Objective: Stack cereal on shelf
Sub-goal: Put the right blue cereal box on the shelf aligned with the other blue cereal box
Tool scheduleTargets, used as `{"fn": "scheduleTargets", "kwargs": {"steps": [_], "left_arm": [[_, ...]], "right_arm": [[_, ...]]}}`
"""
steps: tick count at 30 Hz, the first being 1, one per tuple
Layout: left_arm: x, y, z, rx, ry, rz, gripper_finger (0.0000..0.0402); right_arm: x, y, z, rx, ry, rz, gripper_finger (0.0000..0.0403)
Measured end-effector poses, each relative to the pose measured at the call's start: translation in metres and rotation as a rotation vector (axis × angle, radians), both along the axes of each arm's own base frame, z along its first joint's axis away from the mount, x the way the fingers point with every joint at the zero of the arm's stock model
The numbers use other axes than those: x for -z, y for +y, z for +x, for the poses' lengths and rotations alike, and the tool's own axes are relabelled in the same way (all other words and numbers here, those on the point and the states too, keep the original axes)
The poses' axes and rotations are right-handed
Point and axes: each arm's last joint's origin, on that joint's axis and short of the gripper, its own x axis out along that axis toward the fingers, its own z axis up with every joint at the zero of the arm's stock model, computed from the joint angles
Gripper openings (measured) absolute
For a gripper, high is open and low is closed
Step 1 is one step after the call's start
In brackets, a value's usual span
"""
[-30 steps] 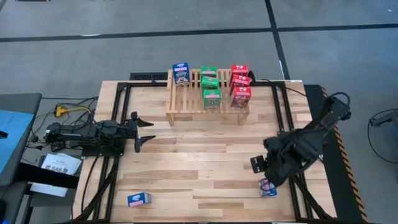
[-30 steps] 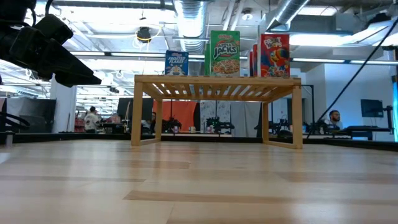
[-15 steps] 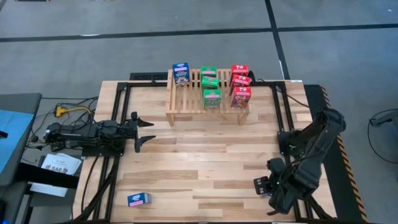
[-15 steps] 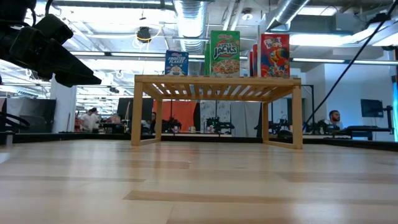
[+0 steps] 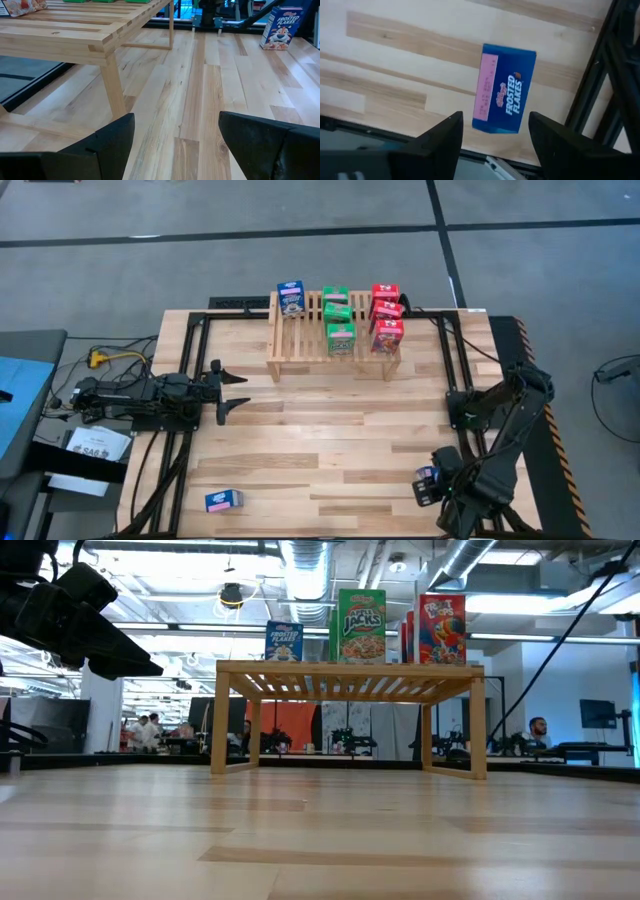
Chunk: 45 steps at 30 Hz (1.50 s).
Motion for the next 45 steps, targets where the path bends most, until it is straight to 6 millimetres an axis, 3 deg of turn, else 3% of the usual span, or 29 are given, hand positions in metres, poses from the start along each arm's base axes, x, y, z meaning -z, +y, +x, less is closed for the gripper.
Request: {"fn": "scheduleTargets", "kwargs": {"steps": [5,15,21,28,45], "left_arm": [[0.0,0.0,0.0,0.0,0.001,0.0,0.0279],[0.0,0.0,0.0,0.0,0.001,0.0,0.0279],[0.0,0.0,0.0,0.0,0.0,0.0,0.0279],[0.0,0.0,0.0,0.0,0.0,0.0,0.0279],[0.0,0.0,0.0,0.0,0.0,0.0,0.0279]], "right_arm": [[0.004,0.003,-0.001,-0.008,0.007,-0.017,0.0274],[0.023,0.013,0.005,-0.042,0.066,-0.064,0.0377],[0.036,0.018,0.01,-0.032,0.099,-0.094,0.0389],[0.048,0.019,0.021,-0.009,0.136,-0.112,0.0361],[0.052,0.008,0.043,0.029,0.139,-0.082,0.0215]]}}
